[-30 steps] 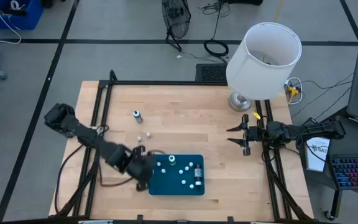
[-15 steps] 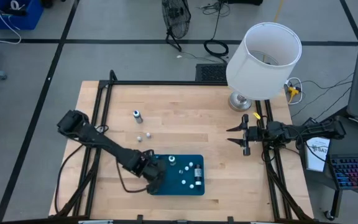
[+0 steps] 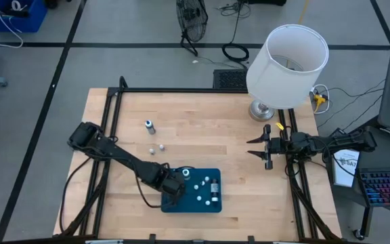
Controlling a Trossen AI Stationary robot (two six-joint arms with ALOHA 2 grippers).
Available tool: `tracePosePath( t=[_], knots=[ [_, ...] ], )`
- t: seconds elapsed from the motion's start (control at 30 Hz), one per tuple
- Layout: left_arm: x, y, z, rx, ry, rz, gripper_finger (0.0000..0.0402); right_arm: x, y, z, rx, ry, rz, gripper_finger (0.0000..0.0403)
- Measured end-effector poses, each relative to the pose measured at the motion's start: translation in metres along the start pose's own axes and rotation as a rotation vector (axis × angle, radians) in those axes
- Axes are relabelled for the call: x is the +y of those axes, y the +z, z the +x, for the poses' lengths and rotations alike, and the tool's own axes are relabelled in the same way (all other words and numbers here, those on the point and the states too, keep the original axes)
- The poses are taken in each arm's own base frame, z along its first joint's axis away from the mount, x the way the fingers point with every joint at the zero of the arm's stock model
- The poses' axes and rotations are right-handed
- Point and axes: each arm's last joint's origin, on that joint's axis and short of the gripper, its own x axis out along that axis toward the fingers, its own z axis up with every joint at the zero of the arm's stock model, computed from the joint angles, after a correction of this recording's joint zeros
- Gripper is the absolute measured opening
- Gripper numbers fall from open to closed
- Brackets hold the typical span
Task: Pick & Place food coloring
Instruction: Put the orange food coloring bottle into the blue container, then put the large blue food coloring bottle into the blue container
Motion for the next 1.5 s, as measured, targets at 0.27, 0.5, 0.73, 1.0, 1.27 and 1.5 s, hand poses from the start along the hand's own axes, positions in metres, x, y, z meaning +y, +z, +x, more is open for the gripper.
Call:
tracePosePath(
  t=[0.27,0.5,0.73,1.0,1.27,1.5],
  knots=[
    [0.000,0.000,-0.012,-0.021,-0.028,0.003,0.0206,0.000,0.000,0.000,0.000,0.000,0.000,0.0160],
    [0.003,0.001,-0.042,-0.124,-0.034,0.016,0.0225,0.000,0.000,0.000,0.000,0.000,0.000,0.0161],
    [0.029,-0.008,-0.089,-0.174,0.061,-0.023,0.0227,0.000,0.000,0.000,0.000,0.000,0.000,0.0162],
    [0.082,-0.022,-0.143,-0.254,0.257,-0.170,0.0227,0.000,0.000,0.000,0.000,0.000,0.000,0.0161],
    [0.145,-0.015,-0.167,-0.259,0.323,-0.460,0.0227,0.000,0.000,0.000,0.000,0.000,0.000,0.0160],
    [0.198,-0.004,-0.165,-0.173,0.343,-0.609,0.0227,0.000,0.000,0.000,0.000,0.000,0.000,0.0160]
  ],
)
